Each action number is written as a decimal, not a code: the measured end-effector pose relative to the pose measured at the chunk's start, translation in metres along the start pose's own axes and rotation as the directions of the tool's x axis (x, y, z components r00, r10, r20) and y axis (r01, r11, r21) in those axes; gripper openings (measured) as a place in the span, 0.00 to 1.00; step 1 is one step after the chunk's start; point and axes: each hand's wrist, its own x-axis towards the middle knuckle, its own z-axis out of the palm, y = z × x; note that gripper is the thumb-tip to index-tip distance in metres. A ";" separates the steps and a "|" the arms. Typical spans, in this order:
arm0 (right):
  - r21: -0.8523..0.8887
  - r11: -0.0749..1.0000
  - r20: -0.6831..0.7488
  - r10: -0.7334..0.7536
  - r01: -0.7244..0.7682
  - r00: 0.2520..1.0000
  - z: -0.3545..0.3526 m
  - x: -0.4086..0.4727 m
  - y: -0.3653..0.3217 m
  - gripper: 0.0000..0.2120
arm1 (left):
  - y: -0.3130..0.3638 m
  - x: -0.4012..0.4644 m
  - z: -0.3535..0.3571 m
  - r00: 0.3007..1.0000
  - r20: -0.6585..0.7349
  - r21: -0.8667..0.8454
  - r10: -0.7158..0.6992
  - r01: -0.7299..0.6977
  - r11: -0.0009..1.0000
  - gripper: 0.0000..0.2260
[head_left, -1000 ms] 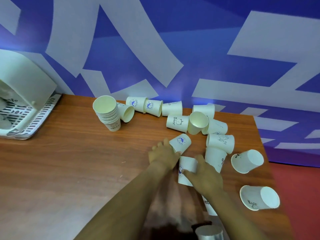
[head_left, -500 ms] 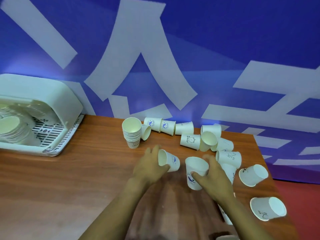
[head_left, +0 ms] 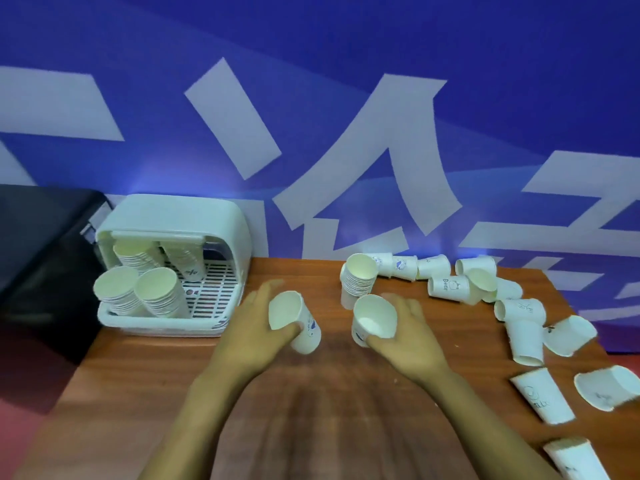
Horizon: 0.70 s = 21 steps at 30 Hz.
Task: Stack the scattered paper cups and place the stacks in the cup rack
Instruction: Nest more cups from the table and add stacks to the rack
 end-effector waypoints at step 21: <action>0.052 0.991 0.147 -0.127 0.121 0.981 0.092 0.035 -0.092 0.18 | -0.067 0.006 -0.078 0.993 -0.086 0.062 -0.085 0.091 0.994 0.34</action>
